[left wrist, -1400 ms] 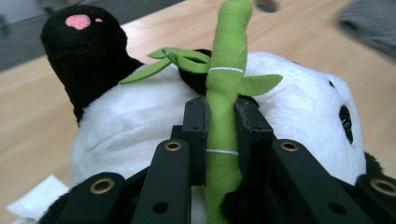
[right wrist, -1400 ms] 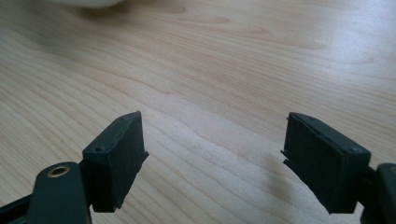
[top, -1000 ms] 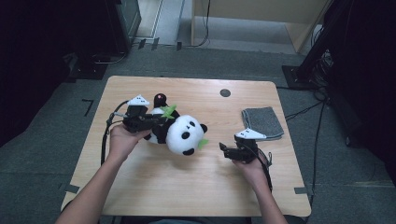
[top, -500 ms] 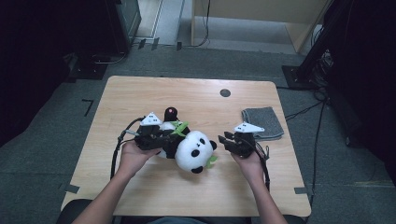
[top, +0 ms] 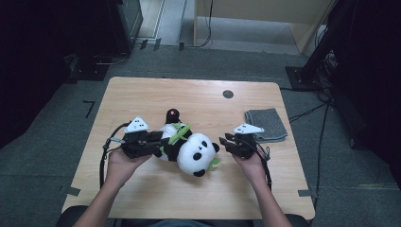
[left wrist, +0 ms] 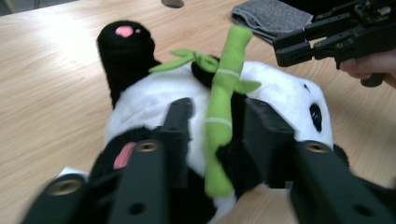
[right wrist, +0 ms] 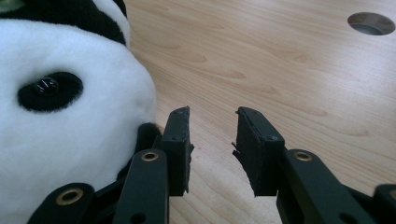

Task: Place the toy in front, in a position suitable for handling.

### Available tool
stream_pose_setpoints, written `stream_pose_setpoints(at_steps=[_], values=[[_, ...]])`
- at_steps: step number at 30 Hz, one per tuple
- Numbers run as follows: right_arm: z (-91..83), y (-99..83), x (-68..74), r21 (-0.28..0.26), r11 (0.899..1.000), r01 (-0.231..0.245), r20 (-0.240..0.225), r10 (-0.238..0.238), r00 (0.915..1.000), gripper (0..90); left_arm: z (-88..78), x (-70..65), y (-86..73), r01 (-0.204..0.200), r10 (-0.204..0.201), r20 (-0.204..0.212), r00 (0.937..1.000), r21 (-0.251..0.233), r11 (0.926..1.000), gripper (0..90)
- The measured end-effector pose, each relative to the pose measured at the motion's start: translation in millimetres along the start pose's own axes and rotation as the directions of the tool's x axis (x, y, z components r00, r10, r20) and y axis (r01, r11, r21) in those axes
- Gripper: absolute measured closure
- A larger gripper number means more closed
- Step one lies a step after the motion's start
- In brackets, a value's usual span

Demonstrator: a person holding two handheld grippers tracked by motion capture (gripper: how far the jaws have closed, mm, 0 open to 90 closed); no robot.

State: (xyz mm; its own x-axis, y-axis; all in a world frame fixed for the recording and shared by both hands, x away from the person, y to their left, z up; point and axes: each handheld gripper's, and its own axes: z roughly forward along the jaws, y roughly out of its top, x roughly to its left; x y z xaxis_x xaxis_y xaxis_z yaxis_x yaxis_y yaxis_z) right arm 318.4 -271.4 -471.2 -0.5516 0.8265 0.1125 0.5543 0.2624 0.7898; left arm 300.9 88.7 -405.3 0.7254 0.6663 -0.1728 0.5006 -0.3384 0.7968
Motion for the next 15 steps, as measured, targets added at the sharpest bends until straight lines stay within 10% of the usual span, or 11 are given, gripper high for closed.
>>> stream_pose_setpoints(at_steps=[4,15], values=[[7.4,5.0,2.7,0.032,0.999,0.007,-0.031,-0.006,0.9995,73.2,-5.1,-3.3,-9.8,-0.004,0.004,-0.004,1.0,0.031,0.9995,82.0],[17.2,8.8,8.0,0.047,0.999,0.012,-0.066,-0.009,0.9978,70.1,-1.0,5.0,-43.4,0.074,-0.069,-0.055,0.9961,0.109,0.9913,74.8]])
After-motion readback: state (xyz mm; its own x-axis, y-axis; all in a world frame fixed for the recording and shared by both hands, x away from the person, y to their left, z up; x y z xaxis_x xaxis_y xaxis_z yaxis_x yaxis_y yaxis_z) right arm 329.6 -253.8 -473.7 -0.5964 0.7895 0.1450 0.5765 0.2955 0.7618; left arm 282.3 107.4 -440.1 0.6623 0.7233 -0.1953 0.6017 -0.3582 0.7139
